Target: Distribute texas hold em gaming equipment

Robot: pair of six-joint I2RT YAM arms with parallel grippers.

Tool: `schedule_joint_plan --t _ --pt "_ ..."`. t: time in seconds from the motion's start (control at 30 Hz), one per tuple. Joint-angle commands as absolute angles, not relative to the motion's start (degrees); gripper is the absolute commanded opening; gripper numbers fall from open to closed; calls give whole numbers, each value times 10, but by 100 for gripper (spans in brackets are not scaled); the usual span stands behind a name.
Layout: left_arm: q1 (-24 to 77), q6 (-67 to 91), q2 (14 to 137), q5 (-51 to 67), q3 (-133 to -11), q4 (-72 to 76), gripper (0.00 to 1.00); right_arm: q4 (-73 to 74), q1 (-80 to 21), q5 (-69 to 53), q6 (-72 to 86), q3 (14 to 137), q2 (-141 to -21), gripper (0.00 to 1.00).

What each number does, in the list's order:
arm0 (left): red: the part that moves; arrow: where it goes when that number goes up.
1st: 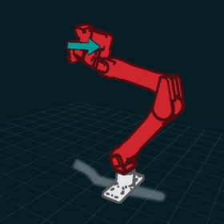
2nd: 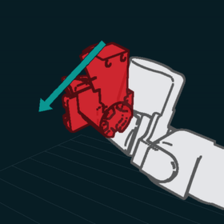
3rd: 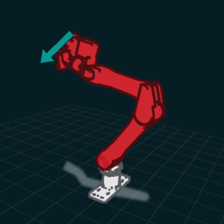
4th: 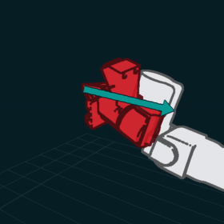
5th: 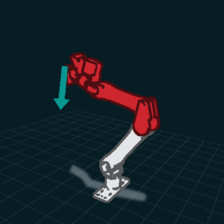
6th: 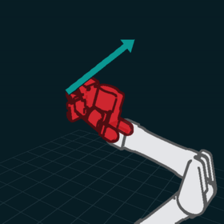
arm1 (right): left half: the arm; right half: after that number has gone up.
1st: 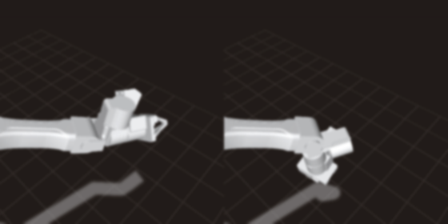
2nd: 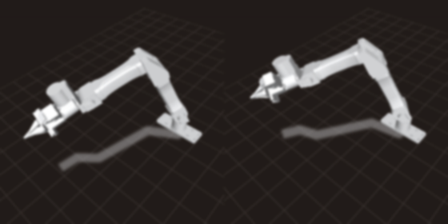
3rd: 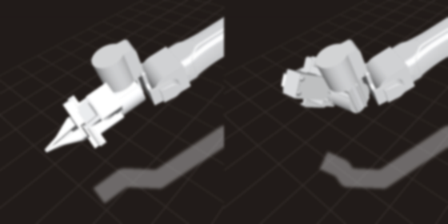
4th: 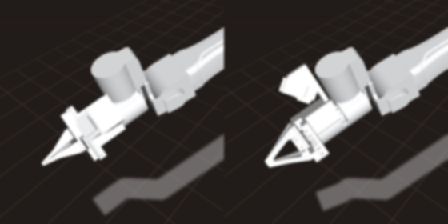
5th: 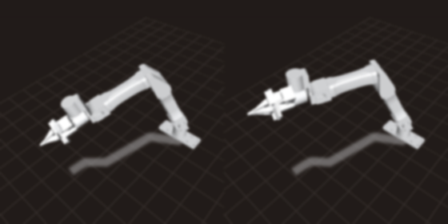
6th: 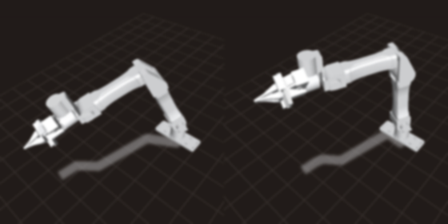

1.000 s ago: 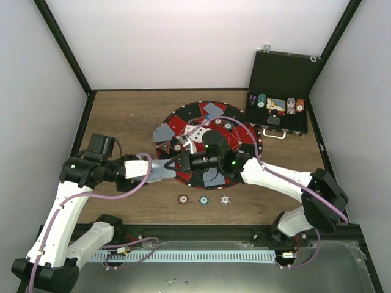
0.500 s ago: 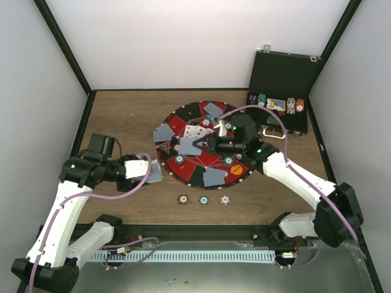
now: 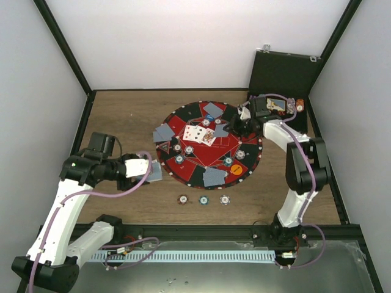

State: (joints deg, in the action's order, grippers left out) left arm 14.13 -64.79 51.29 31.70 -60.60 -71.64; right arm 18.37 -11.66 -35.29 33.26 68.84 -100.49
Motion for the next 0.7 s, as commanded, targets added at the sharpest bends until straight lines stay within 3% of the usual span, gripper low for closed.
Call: schedule_joint_plan --t 0.0,0.47,0.57,0.67 --pt "142 -657 518 332 -619 -709 4 212 -104 -340 294 749 -1063 1" --pt "142 -654 522 331 -623 -709 4 213 -103 -297 288 787 -1152 3" --pt "141 -652 521 333 -625 -710 4 231 -104 -279 275 798 -1158 14" --pt "142 -650 519 333 -626 -712 4 255 -103 -264 263 810 -1158 38"
